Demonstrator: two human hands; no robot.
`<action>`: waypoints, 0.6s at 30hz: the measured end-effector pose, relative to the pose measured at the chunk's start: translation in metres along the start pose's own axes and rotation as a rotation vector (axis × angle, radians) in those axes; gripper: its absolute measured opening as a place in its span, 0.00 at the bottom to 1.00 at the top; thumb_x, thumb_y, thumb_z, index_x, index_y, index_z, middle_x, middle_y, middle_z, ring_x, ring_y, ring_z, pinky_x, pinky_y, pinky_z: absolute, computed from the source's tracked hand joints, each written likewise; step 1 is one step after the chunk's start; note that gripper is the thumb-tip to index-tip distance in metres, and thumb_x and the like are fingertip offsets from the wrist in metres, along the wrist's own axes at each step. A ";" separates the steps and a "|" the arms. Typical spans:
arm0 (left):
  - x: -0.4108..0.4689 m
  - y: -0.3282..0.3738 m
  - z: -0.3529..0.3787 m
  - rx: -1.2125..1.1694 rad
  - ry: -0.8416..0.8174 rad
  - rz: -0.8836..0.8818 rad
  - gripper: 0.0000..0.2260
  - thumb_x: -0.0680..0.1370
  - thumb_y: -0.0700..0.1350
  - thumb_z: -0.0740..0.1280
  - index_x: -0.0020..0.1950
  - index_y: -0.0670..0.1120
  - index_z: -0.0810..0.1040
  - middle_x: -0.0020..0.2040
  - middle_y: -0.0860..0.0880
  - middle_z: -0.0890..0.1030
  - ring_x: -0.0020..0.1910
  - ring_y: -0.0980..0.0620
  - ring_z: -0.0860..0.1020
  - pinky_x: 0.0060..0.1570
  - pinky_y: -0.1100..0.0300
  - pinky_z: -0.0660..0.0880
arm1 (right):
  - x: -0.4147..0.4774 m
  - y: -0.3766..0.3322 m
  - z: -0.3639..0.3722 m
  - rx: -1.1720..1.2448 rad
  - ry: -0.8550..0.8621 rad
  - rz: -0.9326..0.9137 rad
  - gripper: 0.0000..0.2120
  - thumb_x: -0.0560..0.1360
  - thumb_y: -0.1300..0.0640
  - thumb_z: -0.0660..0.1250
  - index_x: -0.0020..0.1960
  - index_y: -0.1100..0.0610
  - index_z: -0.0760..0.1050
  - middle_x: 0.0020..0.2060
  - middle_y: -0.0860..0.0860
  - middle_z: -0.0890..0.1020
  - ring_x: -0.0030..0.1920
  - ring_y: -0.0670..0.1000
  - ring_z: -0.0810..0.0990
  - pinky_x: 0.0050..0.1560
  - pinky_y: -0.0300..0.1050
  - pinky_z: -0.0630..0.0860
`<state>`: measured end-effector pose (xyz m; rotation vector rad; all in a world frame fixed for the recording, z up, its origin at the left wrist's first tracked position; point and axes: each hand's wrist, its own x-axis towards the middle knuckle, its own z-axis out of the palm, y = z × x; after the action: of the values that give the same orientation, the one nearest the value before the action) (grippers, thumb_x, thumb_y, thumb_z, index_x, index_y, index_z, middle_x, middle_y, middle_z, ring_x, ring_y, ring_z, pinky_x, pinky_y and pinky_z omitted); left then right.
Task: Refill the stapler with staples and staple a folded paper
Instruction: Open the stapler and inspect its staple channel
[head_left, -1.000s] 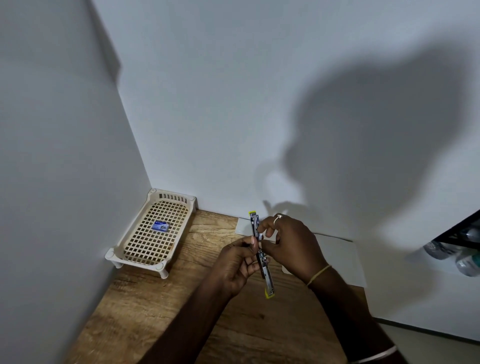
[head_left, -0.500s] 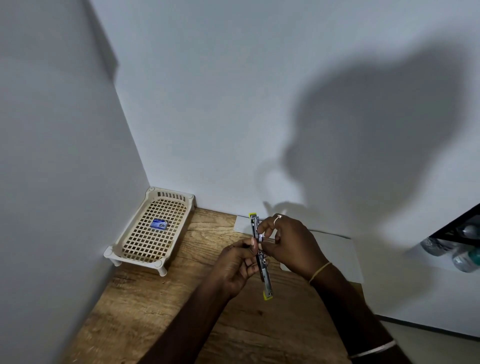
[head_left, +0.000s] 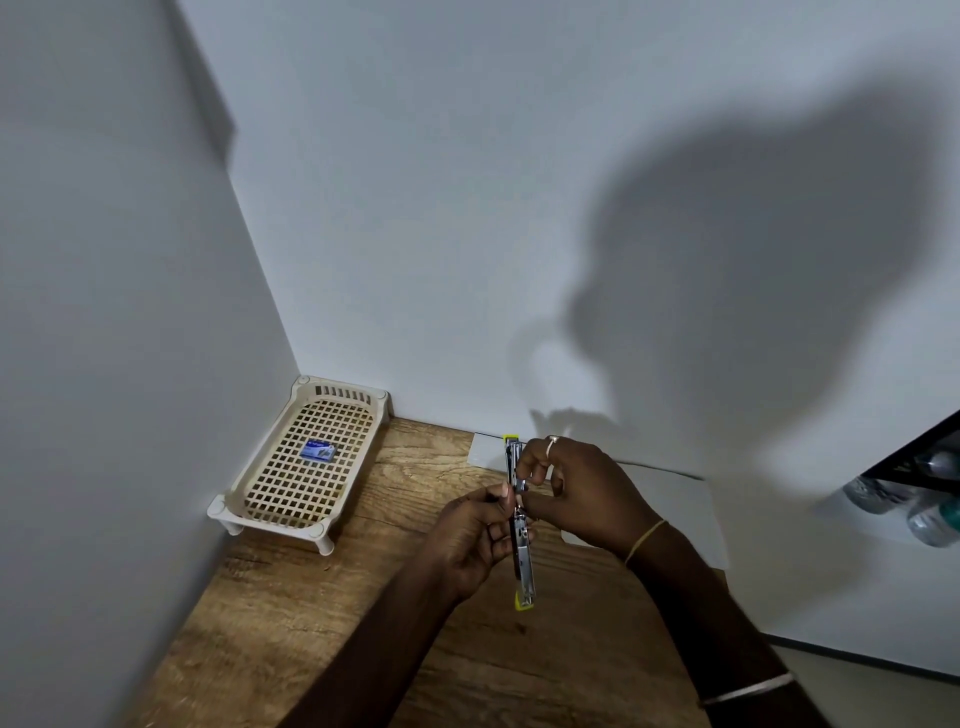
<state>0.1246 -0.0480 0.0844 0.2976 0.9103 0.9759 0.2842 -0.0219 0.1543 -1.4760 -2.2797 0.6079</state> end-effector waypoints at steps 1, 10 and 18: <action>0.001 0.000 0.000 0.003 -0.001 0.001 0.10 0.78 0.29 0.63 0.55 0.38 0.80 0.41 0.43 0.85 0.36 0.48 0.85 0.38 0.52 0.83 | 0.000 0.001 0.001 0.005 0.002 -0.003 0.09 0.67 0.49 0.73 0.45 0.45 0.76 0.40 0.43 0.79 0.35 0.39 0.74 0.35 0.41 0.70; 0.005 -0.004 -0.001 0.035 -0.028 -0.013 0.16 0.78 0.29 0.63 0.39 0.44 0.85 0.41 0.42 0.85 0.38 0.46 0.84 0.40 0.52 0.83 | 0.001 0.007 0.000 -0.006 0.005 -0.010 0.10 0.66 0.44 0.72 0.43 0.45 0.74 0.40 0.42 0.79 0.36 0.42 0.76 0.35 0.42 0.72; 0.008 -0.003 0.000 0.050 -0.019 -0.015 0.07 0.79 0.32 0.65 0.49 0.39 0.82 0.42 0.41 0.85 0.37 0.47 0.84 0.40 0.52 0.83 | 0.002 0.011 0.001 -0.020 -0.005 0.018 0.08 0.65 0.47 0.73 0.43 0.43 0.77 0.40 0.41 0.79 0.35 0.41 0.76 0.34 0.36 0.67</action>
<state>0.1284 -0.0429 0.0784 0.3415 0.9193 0.9365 0.2918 -0.0160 0.1480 -1.5077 -2.2845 0.5961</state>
